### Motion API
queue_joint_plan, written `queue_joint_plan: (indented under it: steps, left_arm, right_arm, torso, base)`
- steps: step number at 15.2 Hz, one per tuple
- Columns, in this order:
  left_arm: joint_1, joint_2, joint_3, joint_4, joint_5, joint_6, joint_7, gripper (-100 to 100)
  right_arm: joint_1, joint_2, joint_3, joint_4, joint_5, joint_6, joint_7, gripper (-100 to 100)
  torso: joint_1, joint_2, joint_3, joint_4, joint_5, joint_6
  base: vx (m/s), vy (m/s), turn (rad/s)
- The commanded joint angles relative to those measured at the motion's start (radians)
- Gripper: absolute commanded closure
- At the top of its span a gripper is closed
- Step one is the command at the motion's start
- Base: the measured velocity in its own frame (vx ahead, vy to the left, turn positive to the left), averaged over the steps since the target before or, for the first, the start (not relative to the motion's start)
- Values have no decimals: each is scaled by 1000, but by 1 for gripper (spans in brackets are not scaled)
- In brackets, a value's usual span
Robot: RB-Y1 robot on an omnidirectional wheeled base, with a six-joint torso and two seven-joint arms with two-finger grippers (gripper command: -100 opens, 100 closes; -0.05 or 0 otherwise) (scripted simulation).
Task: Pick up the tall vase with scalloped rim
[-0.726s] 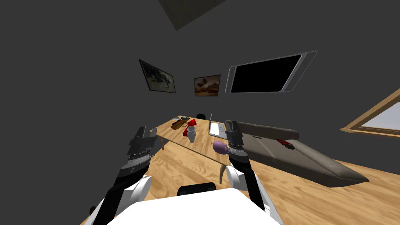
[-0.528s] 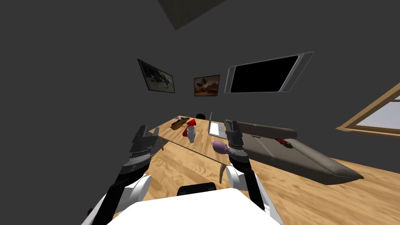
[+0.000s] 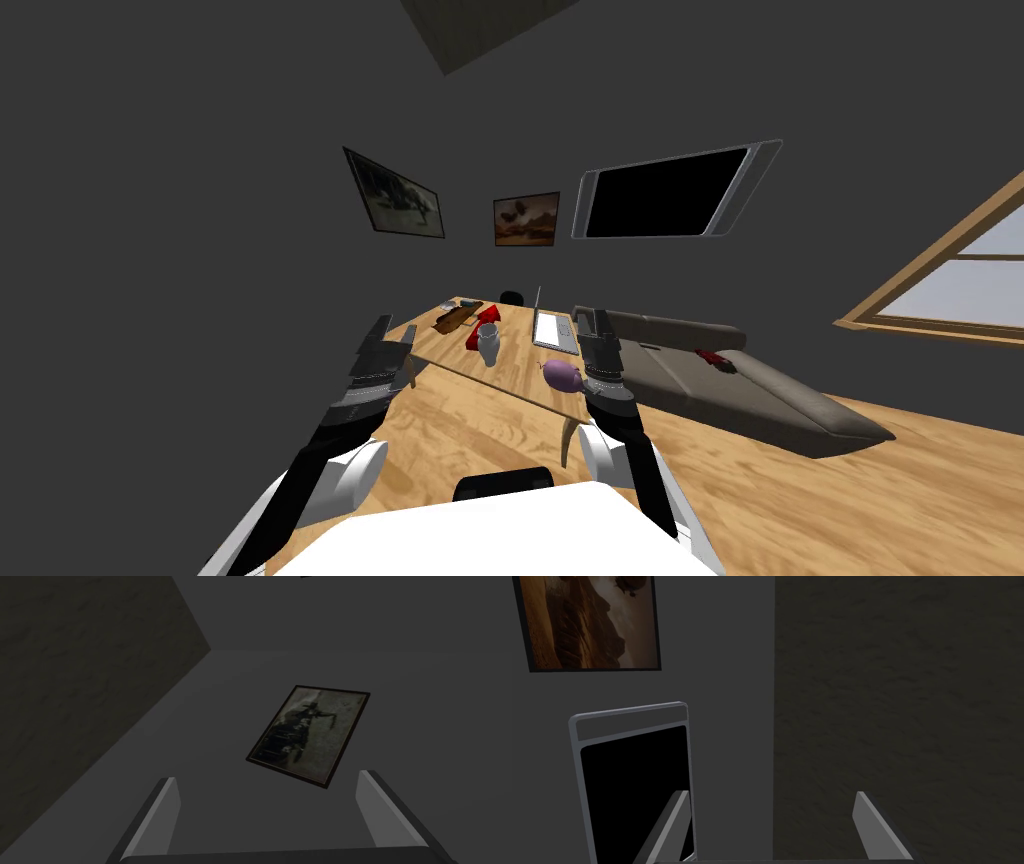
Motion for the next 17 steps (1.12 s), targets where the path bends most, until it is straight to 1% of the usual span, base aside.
queue_joint_plan:
  steps: [1,2,3,4,5,7,8,9,10,11,13,14,16,17]
  left_arm:
    - [-10,11,-1,-4,5,45,2,-100]
    - [-27,27,-2,-3,13,72,4,-100]
    - [-27,27,-2,-3,13,93,4,-100]
    - [-27,27,-2,-3,13,96,4,-100]
    - [-45,43,-4,-1,22,123,7,-100]
    - [-45,43,-4,-1,22,151,7,-100]
    - [-65,58,-5,1,31,183,9,-100]
    - [-65,58,-5,1,31,205,9,-100]
    - [-65,58,-5,1,31,210,9,-100]
    - [-86,73,-7,5,41,242,12,-100]
    - [-86,73,-7,5,41,273,12,-100]
    - [-108,87,-9,9,51,304,15,-100]
    - [-108,87,-9,9,51,338,15,-100]
    - [-131,101,-10,14,62,366,18,-100]
  right_arm:
    - [0,0,0,0,0,0,0,0]
    - [0,0,0,0,0,0,0,0]
    - [0,0,0,0,0,0,0,0]
    - [0,0,0,0,0,0,0,0]
    - [0,0,0,0,0,0,0,0]
    - [0,0,0,0,0,0,0,0]
    - [0,0,0,0,0,0,0,0]
    - [0,0,0,0,0,0,0,0]
    - [0,0,0,0,0,0,0,0]
    - [0,0,0,0,0,0,0,0]
    - [0,0,0,0,0,0,0,0]
    - [0,0,0,0,0,0,0,0]
    - [0,0,0,0,0,0,0,0]
    - [0,0,0,0,0,0,0,0]
  torso:
    - [0,0,0,0,0,0]
    - [0,0,0,0,0,0]
    - [0,0,0,0,0,0]
    - [0,0,0,0,0,0]
    - [0,0,0,0,0,0]
    - [0,0,0,0,0,0]
    - [0,0,0,0,0,0]
    - [0,0,0,0,0,0]
    - [0,0,0,0,0,0]
    - [0,0,0,0,0,0]
    - [0,0,0,0,0,0]
    - [0,0,0,0,0,0]
    - [0,0,0,0,0,0]
    - [0,0,0,0,0,0]
  base:
    - [3,14,-57]
    - [3,20,-64]
    - [5,21,-68]
    - [4,15,-32]
    - [5,13,-57]
    - [5,14,-49]
    - [5,17,-59]
    - [6,18,-78]
    - [4,13,-31]
    - [6,13,-54]
    - [7,14,-52]
    - [6,13,-66]
    - [6,13,-59]
    - [9,13,-71]
